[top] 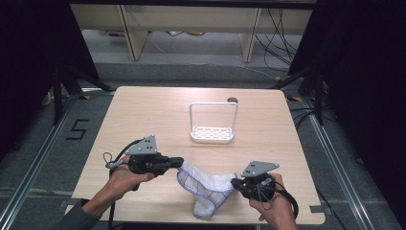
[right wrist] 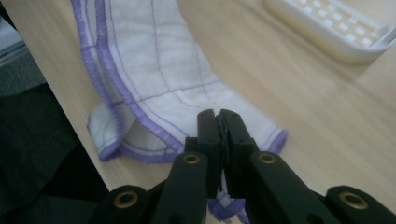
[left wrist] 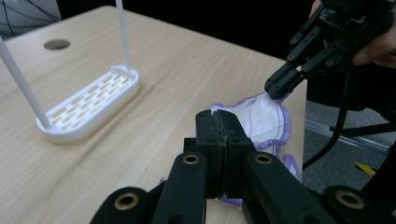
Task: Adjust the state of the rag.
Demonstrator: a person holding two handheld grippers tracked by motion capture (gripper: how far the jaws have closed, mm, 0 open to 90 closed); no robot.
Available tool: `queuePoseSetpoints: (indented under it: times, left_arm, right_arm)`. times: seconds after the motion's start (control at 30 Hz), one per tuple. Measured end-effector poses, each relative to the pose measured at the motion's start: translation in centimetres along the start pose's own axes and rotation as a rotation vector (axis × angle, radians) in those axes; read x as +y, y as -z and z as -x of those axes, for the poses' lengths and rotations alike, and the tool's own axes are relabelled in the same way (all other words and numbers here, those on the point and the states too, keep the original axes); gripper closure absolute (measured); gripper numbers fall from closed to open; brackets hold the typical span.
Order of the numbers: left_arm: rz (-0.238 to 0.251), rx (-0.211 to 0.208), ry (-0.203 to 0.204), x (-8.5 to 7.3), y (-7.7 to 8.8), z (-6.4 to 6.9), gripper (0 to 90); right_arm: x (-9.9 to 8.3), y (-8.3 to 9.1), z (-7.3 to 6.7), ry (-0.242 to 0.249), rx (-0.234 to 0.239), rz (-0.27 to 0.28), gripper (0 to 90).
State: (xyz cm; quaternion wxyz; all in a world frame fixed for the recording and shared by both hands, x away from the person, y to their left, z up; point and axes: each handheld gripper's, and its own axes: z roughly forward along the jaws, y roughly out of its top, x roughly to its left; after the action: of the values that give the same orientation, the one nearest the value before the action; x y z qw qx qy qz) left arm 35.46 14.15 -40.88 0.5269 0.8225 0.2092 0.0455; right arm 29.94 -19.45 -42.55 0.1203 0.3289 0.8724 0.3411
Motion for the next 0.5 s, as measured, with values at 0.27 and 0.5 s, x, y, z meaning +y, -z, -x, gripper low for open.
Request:
queuePoseSetpoints:
  times: [0.27, 0.5]
  left_arm:
    - [-0.031, 0.069, 0.074, -1.8, -2.3, -3.5, 88.1]
    - [-0.105, 0.098, 0.146, -4.7, -3.6, -5.9, 88.0]
  right_arm:
    - [-0.3, -3.8, 1.3, -0.021, 0.001, -0.031, 88.4]
    - [1.2, -7.5, 3.9, -0.037, -0.017, -0.049, 88.5]
